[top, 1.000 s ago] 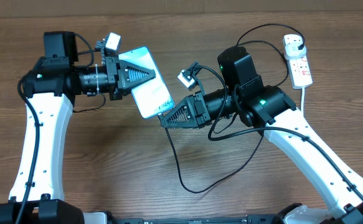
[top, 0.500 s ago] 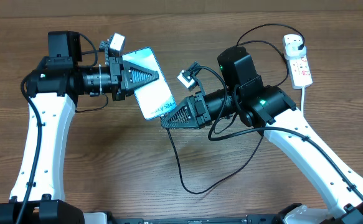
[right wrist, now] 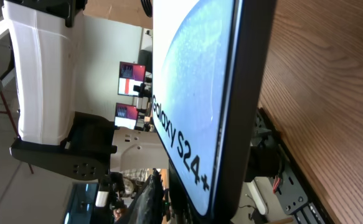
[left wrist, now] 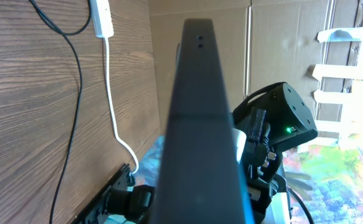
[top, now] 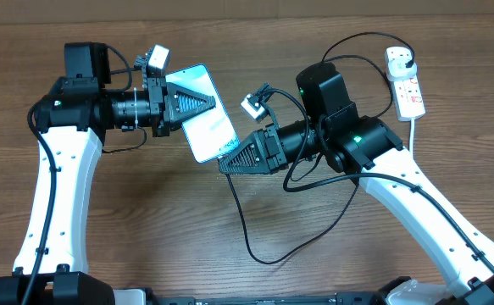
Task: Plug charger to phone and switch on socket
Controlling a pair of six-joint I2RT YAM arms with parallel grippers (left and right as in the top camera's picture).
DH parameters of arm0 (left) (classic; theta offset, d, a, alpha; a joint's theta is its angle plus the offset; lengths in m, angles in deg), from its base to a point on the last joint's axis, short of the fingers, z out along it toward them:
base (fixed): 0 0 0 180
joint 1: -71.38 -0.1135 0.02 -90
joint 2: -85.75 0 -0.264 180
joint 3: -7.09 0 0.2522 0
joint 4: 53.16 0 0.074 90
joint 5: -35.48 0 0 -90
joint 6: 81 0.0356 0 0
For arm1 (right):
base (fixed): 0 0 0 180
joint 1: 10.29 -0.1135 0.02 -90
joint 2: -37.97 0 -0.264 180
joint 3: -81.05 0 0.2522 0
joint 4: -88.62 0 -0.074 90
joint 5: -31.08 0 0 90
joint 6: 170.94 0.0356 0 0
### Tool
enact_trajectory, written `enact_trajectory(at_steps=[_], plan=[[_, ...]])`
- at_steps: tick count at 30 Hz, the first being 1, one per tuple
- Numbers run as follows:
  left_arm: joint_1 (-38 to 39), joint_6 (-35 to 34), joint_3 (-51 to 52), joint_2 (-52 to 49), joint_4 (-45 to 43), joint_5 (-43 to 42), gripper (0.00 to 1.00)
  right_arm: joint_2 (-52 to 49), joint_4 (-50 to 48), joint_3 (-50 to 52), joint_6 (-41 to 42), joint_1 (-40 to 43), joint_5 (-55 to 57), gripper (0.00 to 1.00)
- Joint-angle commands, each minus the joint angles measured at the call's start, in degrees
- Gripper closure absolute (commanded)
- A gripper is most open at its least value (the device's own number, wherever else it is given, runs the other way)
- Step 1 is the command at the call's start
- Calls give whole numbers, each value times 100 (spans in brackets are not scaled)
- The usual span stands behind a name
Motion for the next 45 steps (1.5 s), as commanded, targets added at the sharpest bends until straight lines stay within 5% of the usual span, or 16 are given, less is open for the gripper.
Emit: enact_trajectory(at_steps=[1,10,45], plan=[[17,131,-13,68,-4,-260,96,-7,-87,-116,-26,48,-52,88],[17,260,-13,68,7,-538,96,-7,-90,-116,-24,48,-55,96],[278,774,-13,68,643,-525,96,-33,-345,-116,133,48,-31,96]])
